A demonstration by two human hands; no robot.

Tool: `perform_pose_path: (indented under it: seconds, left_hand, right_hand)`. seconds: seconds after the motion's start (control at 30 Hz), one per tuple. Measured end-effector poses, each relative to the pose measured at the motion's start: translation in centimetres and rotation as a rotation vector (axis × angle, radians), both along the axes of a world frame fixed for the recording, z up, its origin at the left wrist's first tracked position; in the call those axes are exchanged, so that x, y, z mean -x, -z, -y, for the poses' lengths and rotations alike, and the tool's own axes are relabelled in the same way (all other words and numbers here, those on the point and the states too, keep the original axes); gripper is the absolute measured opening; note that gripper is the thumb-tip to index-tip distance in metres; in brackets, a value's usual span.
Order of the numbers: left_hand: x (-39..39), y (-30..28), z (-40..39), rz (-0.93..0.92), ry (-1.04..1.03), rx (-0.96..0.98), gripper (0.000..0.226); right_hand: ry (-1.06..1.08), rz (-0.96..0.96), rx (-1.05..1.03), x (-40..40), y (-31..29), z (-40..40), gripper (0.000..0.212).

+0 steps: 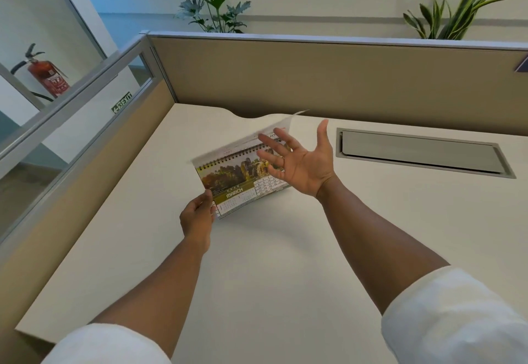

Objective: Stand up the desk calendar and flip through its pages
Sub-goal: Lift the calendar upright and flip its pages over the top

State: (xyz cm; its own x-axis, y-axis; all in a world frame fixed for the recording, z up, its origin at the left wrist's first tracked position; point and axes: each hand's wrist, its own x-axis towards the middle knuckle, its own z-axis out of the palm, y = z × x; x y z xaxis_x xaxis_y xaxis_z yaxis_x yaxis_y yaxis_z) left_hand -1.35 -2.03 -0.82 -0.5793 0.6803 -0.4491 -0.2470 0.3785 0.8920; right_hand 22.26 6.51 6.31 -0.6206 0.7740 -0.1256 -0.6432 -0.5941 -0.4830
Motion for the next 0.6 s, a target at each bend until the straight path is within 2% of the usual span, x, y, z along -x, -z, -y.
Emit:
perform_pose_path:
  seconds: [0.23, 0.37, 0.47, 0.6]
  left_hand:
    - [0.1, 0.2, 0.0, -0.083, 0.057, 0.005, 0.035]
    - [0.2, 0.3, -0.2, -0.084, 0.060, 0.014, 0.026]
    - [0.3, 0.4, 0.0, -0.096, 0.051, 0.008, 0.019]
    - [0.5, 0.4, 0.2, -0.121, 0.063, 0.001, 0.022]
  right_hand:
    - [0.103, 0.128, -0.036, 0.4, -0.3, -0.4, 0.095]
    - [0.285, 0.196, 0.026, 0.0, 0.4, -0.4, 0.085]
    - [0.434, 0.365, 0.127, -0.7, 1.2, -0.5, 0.070]
    - [0.423, 0.645, 0.189, -1.3, 2.3, 0.0, 0.048]
